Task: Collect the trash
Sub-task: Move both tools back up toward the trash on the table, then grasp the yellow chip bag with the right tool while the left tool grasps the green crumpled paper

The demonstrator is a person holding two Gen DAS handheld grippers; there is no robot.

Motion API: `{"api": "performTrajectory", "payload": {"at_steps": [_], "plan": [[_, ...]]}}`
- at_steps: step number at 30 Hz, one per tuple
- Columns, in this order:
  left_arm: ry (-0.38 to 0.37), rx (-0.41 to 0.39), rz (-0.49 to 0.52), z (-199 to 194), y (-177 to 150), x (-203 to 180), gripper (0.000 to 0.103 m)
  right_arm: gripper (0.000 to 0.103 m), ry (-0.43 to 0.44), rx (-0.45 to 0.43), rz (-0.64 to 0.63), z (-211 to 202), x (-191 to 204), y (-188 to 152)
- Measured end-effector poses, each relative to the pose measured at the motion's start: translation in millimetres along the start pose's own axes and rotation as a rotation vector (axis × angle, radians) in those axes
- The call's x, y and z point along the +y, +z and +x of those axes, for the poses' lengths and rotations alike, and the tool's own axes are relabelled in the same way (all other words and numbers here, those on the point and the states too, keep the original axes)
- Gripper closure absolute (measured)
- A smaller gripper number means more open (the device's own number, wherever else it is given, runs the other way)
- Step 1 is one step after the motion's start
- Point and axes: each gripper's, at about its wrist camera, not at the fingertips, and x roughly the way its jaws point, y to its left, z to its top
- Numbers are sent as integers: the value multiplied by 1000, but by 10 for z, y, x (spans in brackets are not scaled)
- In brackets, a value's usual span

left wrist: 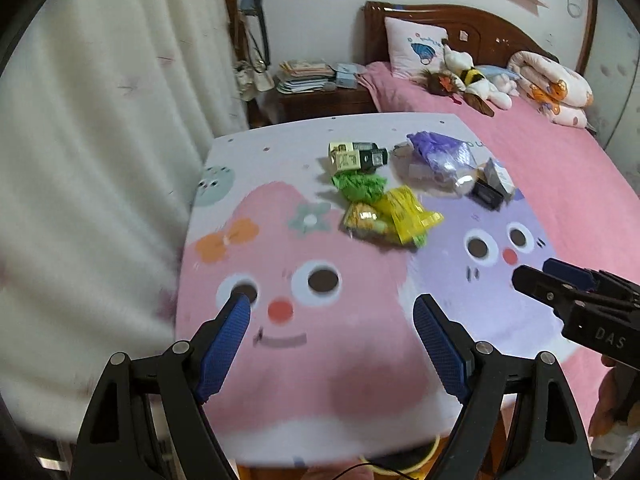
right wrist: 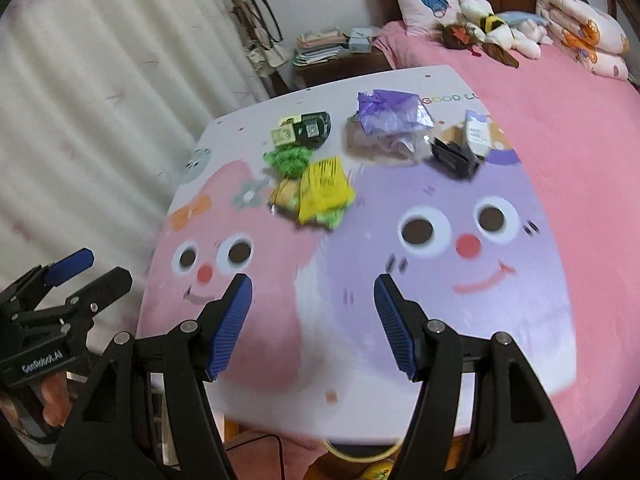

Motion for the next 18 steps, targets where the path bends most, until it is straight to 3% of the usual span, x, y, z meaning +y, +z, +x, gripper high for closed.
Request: {"api": "performTrajectory", "payload": {"at_steps": [4,8,12,18], "plan": [[-51,45,32,632,508,160,17,42,-51,43,8,683,76,502],[-90,90,73,1226,882,232,17,42,-90,102,34,1356,62,798],[-124,137,102,1741,1131,250,17,42,-140,164,37,1923,9,901],[-197,208,85,2293,1375,199,17,45,-141,204,56,2362,-66,940]]}}
